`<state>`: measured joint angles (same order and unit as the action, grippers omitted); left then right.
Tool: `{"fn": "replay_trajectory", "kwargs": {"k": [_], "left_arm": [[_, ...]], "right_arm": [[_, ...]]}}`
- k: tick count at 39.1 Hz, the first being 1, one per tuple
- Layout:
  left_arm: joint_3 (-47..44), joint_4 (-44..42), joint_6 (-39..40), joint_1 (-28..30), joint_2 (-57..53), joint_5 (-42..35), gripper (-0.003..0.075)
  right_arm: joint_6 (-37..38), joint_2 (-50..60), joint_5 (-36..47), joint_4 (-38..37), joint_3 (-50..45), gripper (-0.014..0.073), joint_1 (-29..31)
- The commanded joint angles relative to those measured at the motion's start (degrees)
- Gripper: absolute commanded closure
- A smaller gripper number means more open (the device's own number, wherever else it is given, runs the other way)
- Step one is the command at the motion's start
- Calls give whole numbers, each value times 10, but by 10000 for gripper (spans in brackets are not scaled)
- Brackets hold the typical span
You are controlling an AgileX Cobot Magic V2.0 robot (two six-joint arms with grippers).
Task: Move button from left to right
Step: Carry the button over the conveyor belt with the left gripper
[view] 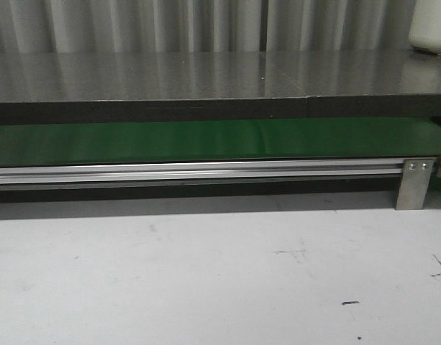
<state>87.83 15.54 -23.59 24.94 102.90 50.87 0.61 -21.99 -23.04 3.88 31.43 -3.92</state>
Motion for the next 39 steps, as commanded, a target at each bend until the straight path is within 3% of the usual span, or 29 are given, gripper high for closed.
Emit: {"fn": "replay_trajectory", "kwargs": {"k": [1,12,25,31,36,39], "left_arm": [[15,14,31,-40,-33,19,678],[15,-97,133,-102,-17,32,677],[15,-80,134,-106,39,57,642],[15,-80,134,-106,41,62,482],[20,-80,134,-108,40,78,248],[34,-79,134,-116,32,89,153]], "right_arm": [[-6,-8,42,-3,19,-49,-1],[-6,-8,42,-3,19,-49,-1],[-6,-8,42,-3,19,-49,-1],[-6,-8,42,-3,19,-49,-1],[-6,-8,42,-3,19,-49,-1],[-6,-8,42,-3,19,-49,-1]]}}
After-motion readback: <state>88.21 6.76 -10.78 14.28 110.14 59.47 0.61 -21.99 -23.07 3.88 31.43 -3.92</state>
